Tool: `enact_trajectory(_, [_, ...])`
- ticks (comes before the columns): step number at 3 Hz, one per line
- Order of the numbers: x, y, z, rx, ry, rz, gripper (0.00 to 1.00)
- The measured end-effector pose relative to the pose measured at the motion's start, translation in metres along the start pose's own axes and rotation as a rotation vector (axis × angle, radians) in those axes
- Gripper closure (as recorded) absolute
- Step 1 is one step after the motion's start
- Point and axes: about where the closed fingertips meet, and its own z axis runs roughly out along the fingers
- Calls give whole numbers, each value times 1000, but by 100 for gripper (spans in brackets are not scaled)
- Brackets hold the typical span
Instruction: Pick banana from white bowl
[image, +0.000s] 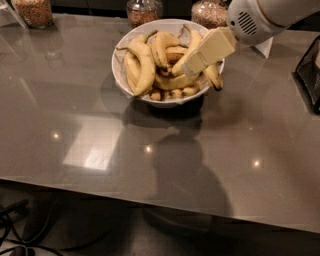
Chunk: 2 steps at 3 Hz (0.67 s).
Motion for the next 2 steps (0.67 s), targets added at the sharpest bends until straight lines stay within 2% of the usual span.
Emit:
enact_trajectory(1, [-4, -3, 0, 14, -17, 54, 0])
enact_trajectory(2, [-1, -5, 3, 16, -21, 63, 0])
